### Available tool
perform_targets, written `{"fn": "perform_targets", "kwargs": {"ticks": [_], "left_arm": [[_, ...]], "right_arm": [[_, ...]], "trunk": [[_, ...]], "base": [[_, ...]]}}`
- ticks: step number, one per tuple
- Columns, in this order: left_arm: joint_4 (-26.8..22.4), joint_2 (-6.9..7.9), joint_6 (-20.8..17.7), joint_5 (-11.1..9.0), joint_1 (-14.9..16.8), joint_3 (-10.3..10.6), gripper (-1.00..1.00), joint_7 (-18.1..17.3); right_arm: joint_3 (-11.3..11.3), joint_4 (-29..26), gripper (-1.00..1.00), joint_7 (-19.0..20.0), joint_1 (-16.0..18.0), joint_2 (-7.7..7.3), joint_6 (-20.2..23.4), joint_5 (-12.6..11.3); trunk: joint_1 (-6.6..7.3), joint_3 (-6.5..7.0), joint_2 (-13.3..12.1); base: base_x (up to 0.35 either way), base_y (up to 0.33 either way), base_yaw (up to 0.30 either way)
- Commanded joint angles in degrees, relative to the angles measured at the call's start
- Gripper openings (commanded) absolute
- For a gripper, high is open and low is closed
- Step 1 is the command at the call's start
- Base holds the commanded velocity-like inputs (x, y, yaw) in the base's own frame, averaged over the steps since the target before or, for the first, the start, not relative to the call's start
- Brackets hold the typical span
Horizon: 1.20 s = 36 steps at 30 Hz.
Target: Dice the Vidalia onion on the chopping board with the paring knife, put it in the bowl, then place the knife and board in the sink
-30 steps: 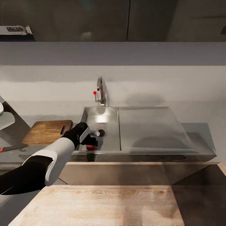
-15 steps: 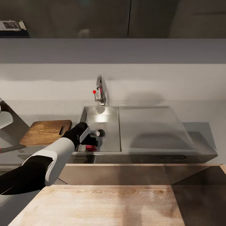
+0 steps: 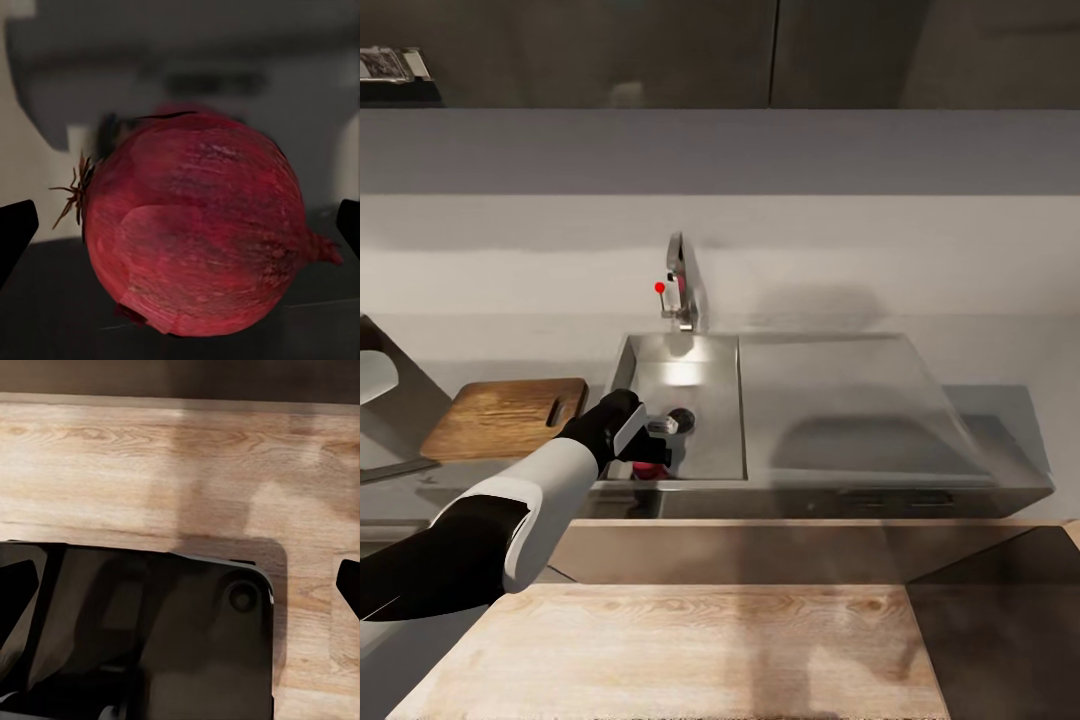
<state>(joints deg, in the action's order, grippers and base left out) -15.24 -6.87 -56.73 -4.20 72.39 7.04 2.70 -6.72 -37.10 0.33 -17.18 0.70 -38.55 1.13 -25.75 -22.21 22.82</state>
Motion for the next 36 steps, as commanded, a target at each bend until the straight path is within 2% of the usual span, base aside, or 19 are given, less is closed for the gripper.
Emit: {"fn": "perform_targets", "kwargs": {"ticks": [1, 14, 31, 32, 36], "left_arm": [[0.0, 0.02, -0.2, -0.5, 0.0, 0.4, 1.0, 0.3], [-0.1, 0.01, -0.2, -0.5, 0.0, 0.3, 1.0, 0.3], [-0.1, 0.02, -0.2, -0.5, 0.0, 0.3, 1.0, 0.3], [-0.1, 0.02, -0.2, -0.5, 0.0, 0.3, -1.0, 0.3], [-0.1, 0.01, -0.2, -0.5, 0.0, 0.4, -1.0, 0.3]], "right_arm": [[0.0, -0.1, 1.0, 0.0, 0.0, 0.01, -0.1, 0.1], [0.0, -0.1, 1.0, 0.2, 0.0, 0.01, -0.2, 0.0], [0.0, -0.1, 1.0, 0.5, 0.0, -0.17, -0.1, 0.2], [0.0, -0.1, 1.0, 0.5, 0.0, -0.17, -0.1, 0.2], [0.0, -0.1, 1.0, 0.5, 0.0, -0.17, -0.1, 0.2]], "trunk": [[-0.03, -0.15, 0.1], [-0.03, -0.99, 0.1], [-0.03, -1.05, 0.1], [-0.03, -1.05, 0.1], [-0.03, -1.05, 0.1]], "base": [[0.0, 0.0, 0.0], [0.0, 0.0, 0.0], [0.0, 0.0, 0.0], [0.0, 0.0, 0.0], [0.0, 0.0, 0.0]]}}
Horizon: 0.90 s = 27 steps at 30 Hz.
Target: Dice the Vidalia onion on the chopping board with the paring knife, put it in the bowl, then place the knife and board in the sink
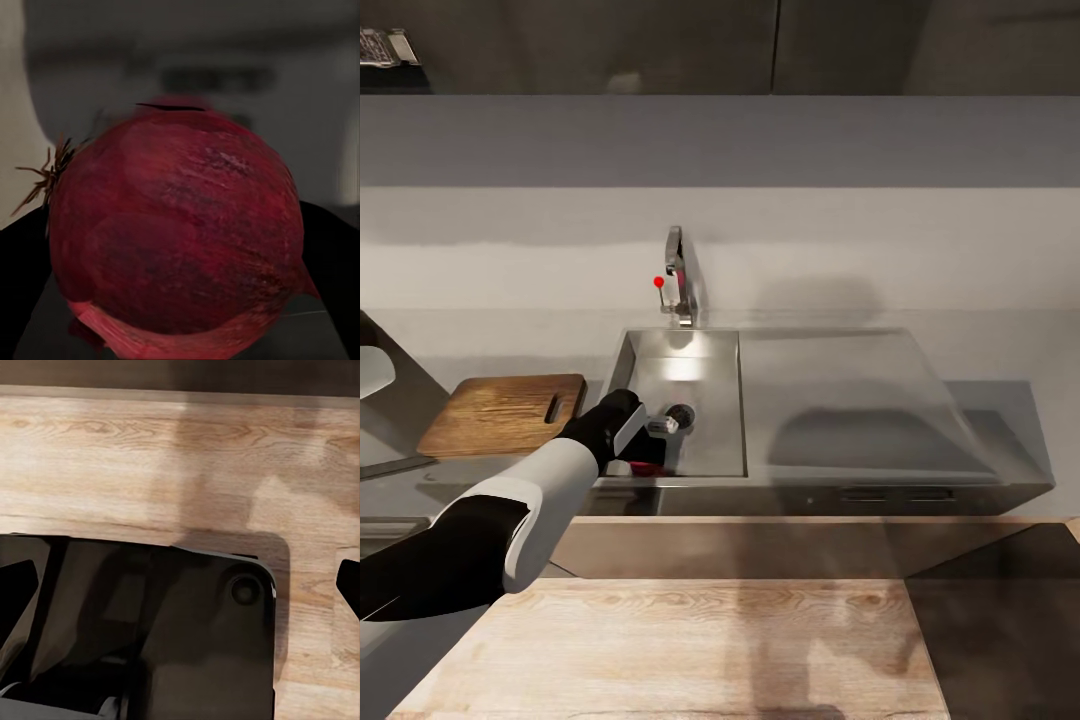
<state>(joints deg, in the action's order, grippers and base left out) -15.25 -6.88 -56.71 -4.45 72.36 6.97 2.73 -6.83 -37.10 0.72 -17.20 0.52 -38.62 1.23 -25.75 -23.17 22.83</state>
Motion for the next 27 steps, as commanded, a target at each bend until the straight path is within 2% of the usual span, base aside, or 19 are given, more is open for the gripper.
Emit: {"fn": "perform_targets", "kwargs": {"ticks": [1, 13, 20, 22, 27], "left_arm": [[0.0, 0.02, -0.2, -0.2, 0.0, 0.4, -1.0, 0.3], [-0.1, 0.02, -0.2, -0.2, 0.0, 0.5, -1.0, 0.3], [-0.5, 0.02, -0.2, -0.3, 0.0, 0.4, -1.0, 0.3], [-1.6, -0.05, -0.3, -0.3, 0.0, 0.3, -1.0, 0.4], [-8.7, -0.29, -0.7, -0.4, 0.0, 0.3, -1.0, 0.4]], "right_arm": [[0.1, -0.1, 1.0, 0.1, 0.0, 0.01, -0.1, 0.1], [0.1, -0.1, 1.0, 0.0, 0.0, 0.18, -0.1, 0.1], [0.1, -0.1, 1.0, 0.0, 0.0, 0.19, -0.2, 0.0], [0.1, -0.1, 1.0, 0.0, 0.0, 0.19, -0.2, 0.0], [0.1, -0.1, 1.0, 0.0, 0.0, 0.19, -0.2, 0.0]], "trunk": [[-0.04, -0.09, 0.1], [-0.04, -0.08, 0.1], [-0.04, 0.43, 0.1], [-0.04, 0.61, 0.1], [-0.04, 1.06, 0.1]], "base": [[0.0, 0.0, 0.0], [0.0, 0.0, 0.0], [0.0, 0.0, 0.0], [0.0, 0.0, 0.0], [0.0, 0.0, 0.0]]}}
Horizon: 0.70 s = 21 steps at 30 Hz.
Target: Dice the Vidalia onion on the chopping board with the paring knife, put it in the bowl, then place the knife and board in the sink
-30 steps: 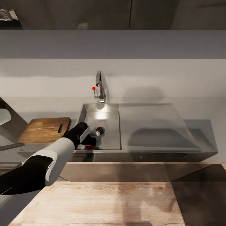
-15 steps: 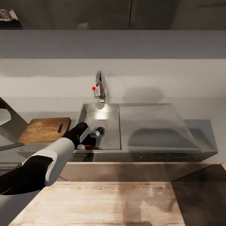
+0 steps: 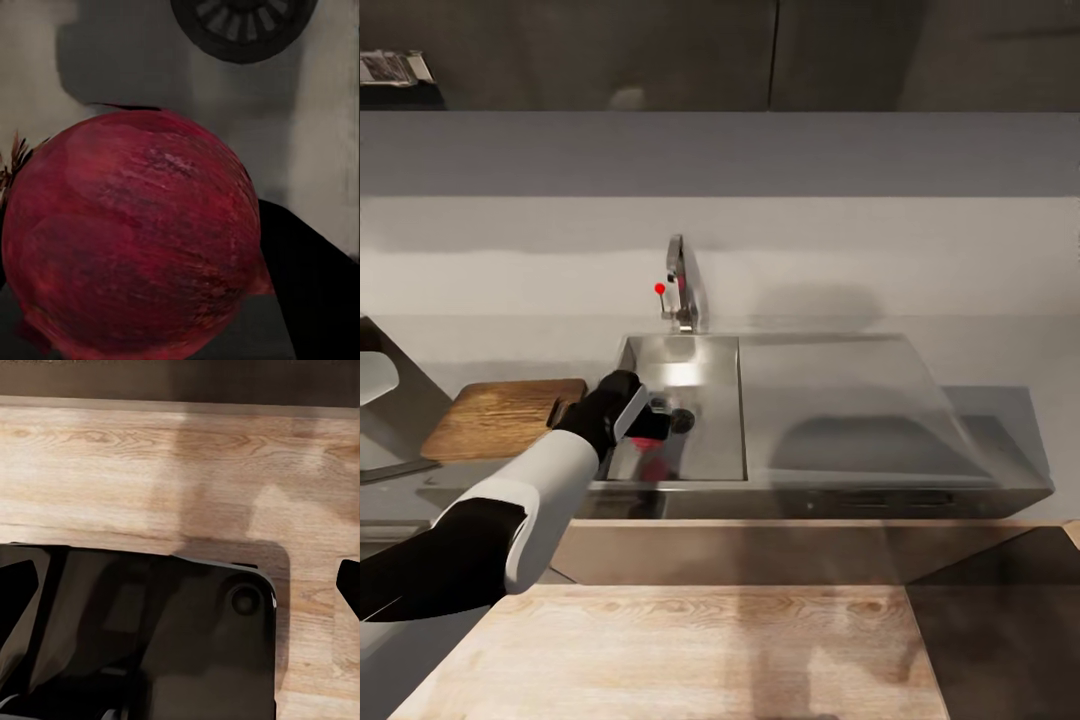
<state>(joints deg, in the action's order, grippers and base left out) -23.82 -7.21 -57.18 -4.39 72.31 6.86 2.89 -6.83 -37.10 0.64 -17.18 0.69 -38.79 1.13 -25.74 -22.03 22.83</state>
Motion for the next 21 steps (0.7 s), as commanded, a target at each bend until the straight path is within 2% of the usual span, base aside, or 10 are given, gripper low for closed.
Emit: {"fn": "perform_targets", "kwargs": {"ticks": [1, 10, 11, 13, 14, 18, 19, 21], "left_arm": [[-1.2, -0.02, -0.3, -0.4, 0.0, 0.4, -1.0, 0.3], [-8.7, -0.09, -0.8, -0.5, 0.0, 0.4, -1.0, 0.3], [-11.5, -0.08, -1.1, -0.5, 0.0, 0.4, -1.0, 0.3], [-13.9, -0.08, -1.2, -0.5, 0.0, 0.5, -1.0, 0.3], [-16.7, -0.05, -1.2, -0.5, -0.6, 0.5, -1.0, 0.3], [-31.5, 0.23, -1.3, -0.5, -7.1, 0.7, -1.0, 0.3], [-33.4, 0.26, -1.3, -0.5, -8.1, 0.7, -1.0, 0.3], [-41.3, 0.32, -1.3, -0.4, -12.1, 0.8, -1.0, 0.3]], "right_arm": [[0.1, -0.1, 1.0, 0.1, 0.0, 0.01, -0.1, 0.1], [0.1, -0.1, 1.0, 0.1, 0.0, 0.01, 0.0, 0.1], [0.1, -0.1, 1.0, 0.1, 0.0, 0.01, 0.0, 0.1], [0.1, -0.1, 1.0, 0.1, 0.0, 0.01, 0.0, 0.1], [0.1, -0.1, 1.0, 0.1, 0.0, 0.01, 0.0, 0.1], [0.1, -0.1, 1.0, 0.1, 0.0, 0.01, 0.0, 0.1], [0.1, -0.1, 1.0, 0.1, 0.0, 0.01, 0.0, 0.1], [0.1, 0.0, 1.0, 0.1, 0.0, 0.01, 0.0, 0.1]], "trunk": [[-0.04, 0.0, 0.1], [-0.04, 0.82, 0.1], [-0.04, 0.91, 0.1], [-0.04, 1.09, 0.1], [-0.04, 1.18, 0.1], [-0.04, 1.54, 0.1], [-0.04, 1.63, 0.1], [-0.04, 1.81, 0.1]], "base": [[0.0, 0.0, 0.0], [0.0, 0.0, 0.0], [0.0, 0.0, 0.0], [0.0, 0.0, 0.0], [0.0, 0.0, 0.0], [0.0, 0.0, 0.0], [0.0, 0.0, 0.0], [0.0, 0.0, 0.0]]}}
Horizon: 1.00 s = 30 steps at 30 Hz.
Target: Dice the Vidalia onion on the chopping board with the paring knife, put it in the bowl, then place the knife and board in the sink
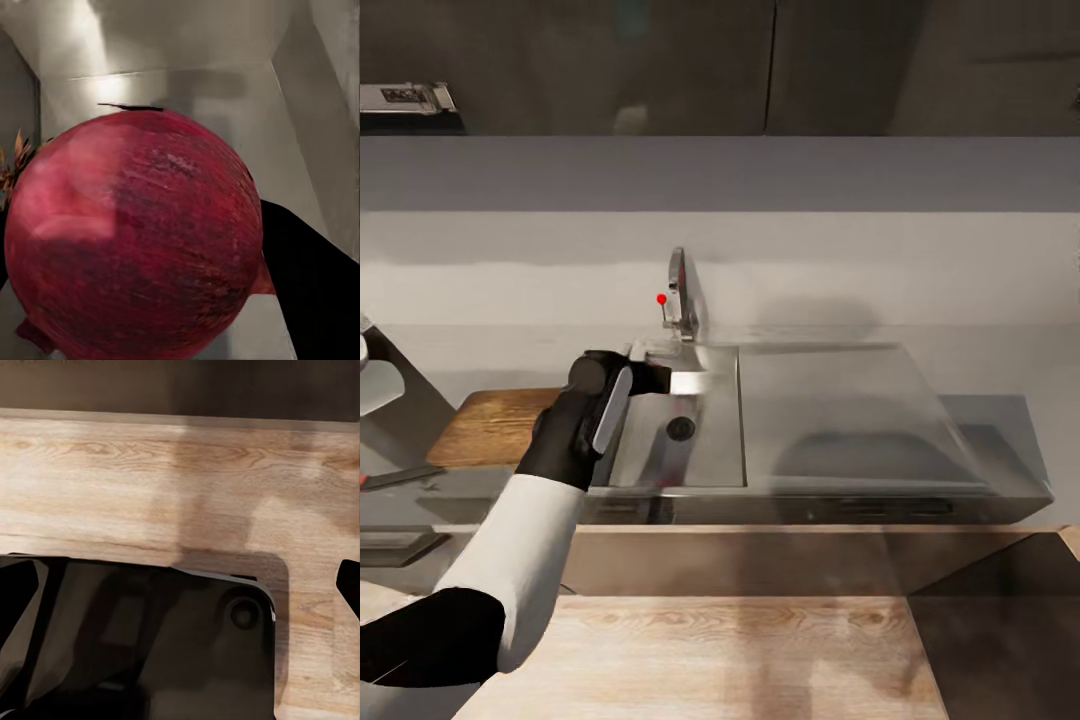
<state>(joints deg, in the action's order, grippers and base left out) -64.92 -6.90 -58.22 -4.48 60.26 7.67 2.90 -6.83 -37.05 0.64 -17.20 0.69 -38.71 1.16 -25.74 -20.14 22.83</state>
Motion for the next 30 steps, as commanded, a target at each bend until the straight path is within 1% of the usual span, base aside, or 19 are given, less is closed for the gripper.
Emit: {"fn": "perform_targets", "kwargs": {"ticks": [1, 2, 3, 5, 7, 10, 13, 16, 30], "left_arm": [[-3.7, 0.02, -0.2, -0.4, -2.0, 0.1, -1.0, 0.3], [-8.3, 0.06, -0.2, -0.4, -4.6, 0.2, -1.0, 0.3], [-9.6, 0.08, -0.2, -0.4, -5.4, 0.2, -1.0, 0.3], [-15.0, 0.42, -0.2, -0.3, -8.6, 0.2, -1.0, 0.3], [-18.2, 1.47, -0.1, -0.3, -10.5, 0.2, -1.0, 0.3], [-21.4, 2.32, -0.1, -0.3, -12.5, 0.2, -1.0, 0.2], [-22.9, 2.49, -0.1, -0.3, -13.7, 0.2, -1.0, 0.2], [-23.3, 2.5, -0.1, -0.3, -14.0, 0.2, -1.0, 0.2], [-23.6, 2.51, -0.1, -0.3, -14.2, 0.2, -1.0, 0.2]], "right_arm": [[0.1, -0.1, 1.0, 0.1, 0.0, 0.01, -0.1, 0.1], [0.1, -0.1, 1.0, 0.1, 0.0, 0.01, -0.1, 0.1], [0.1, -0.1, 1.0, 0.1, 0.0, 0.01, -0.1, 0.1], [0.1, 0.0, 1.0, 0.1, 0.0, 0.01, -0.1, 0.1], [0.1, 0.0, 1.0, 0.1, 0.0, 0.01, -0.1, 0.1], [0.1, 0.0, 1.0, 0.1, 0.0, 0.01, -0.1, 0.1], [0.1, 0.0, 1.0, 0.1, 0.0, 0.01, -0.1, 0.1], [0.1, 0.0, 1.0, 0.1, 0.0, 0.01, -0.1, 0.1], [0.1, 0.0, 1.0, 0.1, 0.0, 0.01, -0.1, 0.1]], "trunk": [[-0.05, 0.01, 0.1], [-0.05, 0.1, 0.1], [-0.05, 0.19, 0.1], [-0.05, 0.37, 0.1], [-0.05, 0.55, 0.1], [-0.05, 0.82, 0.1], [-0.05, 1.09, 0.1], [-0.05, 1.36, 0.1], [-0.05, 2.62, 0.1]], "base": [[0.0, 0.0, 0.0], [0.0, 0.0, 0.0], [0.0, 0.0, 0.0], [0.0, 0.0, 0.0], [0.0, 0.026, 0.0], [0.0, 0.171, 0.0], [0.0, 0.256, 0.0], [0.0, 0.288, 0.0], [-0.014, 0.299, 0.0]]}}
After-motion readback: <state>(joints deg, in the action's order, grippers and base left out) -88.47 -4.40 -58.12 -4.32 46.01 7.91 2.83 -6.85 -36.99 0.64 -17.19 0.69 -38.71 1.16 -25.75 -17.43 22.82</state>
